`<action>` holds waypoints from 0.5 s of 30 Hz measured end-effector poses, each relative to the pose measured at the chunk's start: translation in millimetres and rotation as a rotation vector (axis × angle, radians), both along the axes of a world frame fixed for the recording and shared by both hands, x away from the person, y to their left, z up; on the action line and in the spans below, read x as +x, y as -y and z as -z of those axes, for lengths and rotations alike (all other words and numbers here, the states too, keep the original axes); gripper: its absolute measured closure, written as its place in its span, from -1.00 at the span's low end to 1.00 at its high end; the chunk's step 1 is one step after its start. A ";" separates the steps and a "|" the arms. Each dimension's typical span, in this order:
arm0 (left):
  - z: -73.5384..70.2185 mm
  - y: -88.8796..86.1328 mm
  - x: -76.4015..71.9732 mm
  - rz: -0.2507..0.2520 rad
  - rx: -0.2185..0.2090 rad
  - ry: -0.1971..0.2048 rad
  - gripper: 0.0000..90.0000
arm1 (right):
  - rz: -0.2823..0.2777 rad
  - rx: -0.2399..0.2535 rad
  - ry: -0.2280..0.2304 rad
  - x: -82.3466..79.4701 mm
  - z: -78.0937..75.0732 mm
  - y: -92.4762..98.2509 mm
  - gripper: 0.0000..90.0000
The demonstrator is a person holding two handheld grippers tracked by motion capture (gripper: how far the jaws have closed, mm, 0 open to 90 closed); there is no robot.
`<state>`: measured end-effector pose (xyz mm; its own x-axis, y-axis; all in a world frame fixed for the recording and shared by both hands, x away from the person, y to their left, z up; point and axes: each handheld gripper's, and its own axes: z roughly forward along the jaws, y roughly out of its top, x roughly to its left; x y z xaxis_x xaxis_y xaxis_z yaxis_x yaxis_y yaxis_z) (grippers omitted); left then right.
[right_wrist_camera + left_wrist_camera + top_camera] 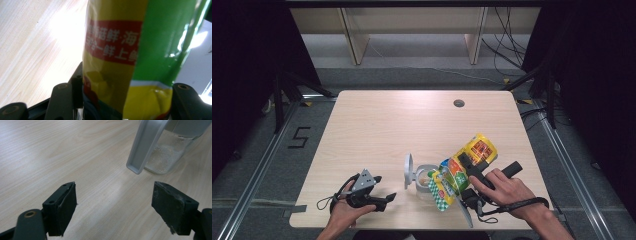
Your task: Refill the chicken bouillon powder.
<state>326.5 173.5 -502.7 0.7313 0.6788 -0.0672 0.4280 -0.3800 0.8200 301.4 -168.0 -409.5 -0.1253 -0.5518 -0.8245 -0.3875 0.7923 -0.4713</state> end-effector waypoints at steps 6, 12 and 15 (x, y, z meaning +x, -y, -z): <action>0.0 0.1 0.0 0.003 -0.004 -0.003 -0.56 | -0.008 -0.007 -0.004 0.0 -0.8 -1.1 0.02; 0.5 1.2 -0.4 0.002 -0.005 -0.002 -0.56 | -0.014 -0.017 -0.006 0.7 -1.3 -2.9 0.02; 0.7 1.3 -0.3 0.001 -0.007 -0.002 -0.56 | -0.010 -0.016 -0.008 0.6 -0.7 -3.4 0.02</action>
